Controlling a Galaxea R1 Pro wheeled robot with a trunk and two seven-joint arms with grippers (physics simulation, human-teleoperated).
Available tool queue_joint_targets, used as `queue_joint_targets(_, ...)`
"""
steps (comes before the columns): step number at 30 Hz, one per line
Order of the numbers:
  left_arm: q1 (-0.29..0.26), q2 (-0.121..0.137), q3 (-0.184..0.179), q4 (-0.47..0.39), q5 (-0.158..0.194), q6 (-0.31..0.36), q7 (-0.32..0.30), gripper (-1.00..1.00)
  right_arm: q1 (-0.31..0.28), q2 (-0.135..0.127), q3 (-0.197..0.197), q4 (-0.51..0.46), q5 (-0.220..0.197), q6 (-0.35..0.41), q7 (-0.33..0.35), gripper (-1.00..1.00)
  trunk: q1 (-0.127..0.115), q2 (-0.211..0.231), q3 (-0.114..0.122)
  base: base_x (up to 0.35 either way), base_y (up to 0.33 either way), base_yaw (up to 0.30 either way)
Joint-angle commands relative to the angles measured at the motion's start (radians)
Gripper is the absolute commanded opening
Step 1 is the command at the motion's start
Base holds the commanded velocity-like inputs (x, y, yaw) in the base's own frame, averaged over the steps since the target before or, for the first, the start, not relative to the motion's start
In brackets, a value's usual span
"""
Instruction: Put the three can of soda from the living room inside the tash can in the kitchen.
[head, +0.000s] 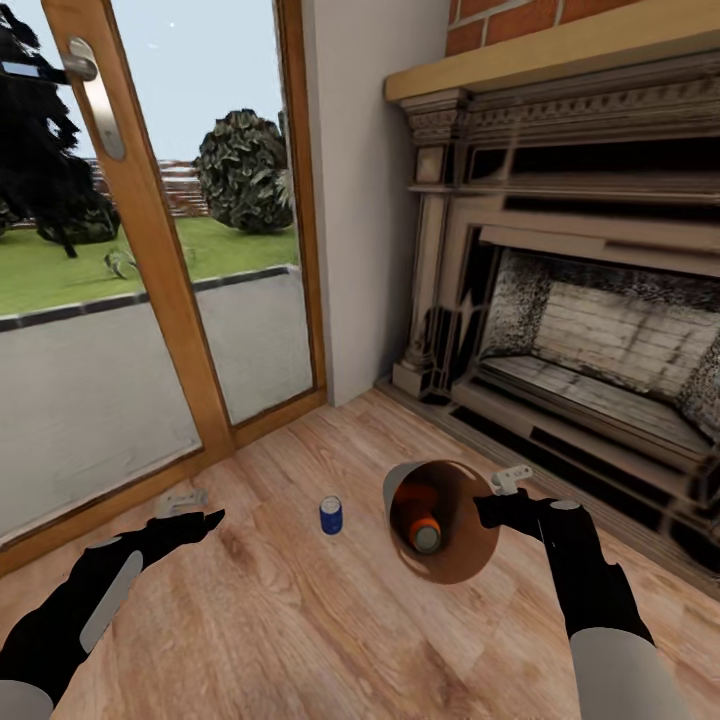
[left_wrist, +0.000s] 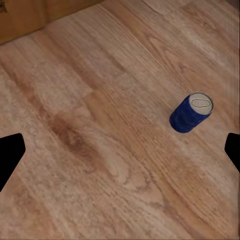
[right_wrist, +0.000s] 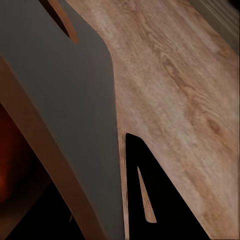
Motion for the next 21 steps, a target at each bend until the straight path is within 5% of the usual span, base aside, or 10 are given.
queue_joint_targets(1,0.000,0.000,0.000,0.000,0.000,0.000,0.000,1.00,0.000,0.000,0.000,-0.001,-0.016,0.004,0.005,-1.00,0.000,0.000,0.000,0.000,0.000,-0.232)
queue_joint_targets(11,0.000,0.000,0.000,0.000,0.000,-0.001,0.000,1.00,0.000,0.001,-0.001,-0.002,-0.018,0.002,0.005,-1.00,0.000,0.000,-0.001,0.000,0.000,-0.202)
queue_joint_targets(15,0.000,0.000,0.000,0.000,0.000,-0.003,0.000,1.00,0.000,-0.002,-0.031,-0.004,-0.086,0.001,0.006,-1.00,0.000,0.000,-0.001,0.000,0.000,-0.026)
queue_joint_targets(21,0.000,0.000,0.000,0.000,0.000,-0.003,0.000,1.00,0.000,0.000,-0.035,-0.010,-0.108,0.004,0.005,-1.00,0.000,0.000,-0.001,0.000,0.000,-0.040)
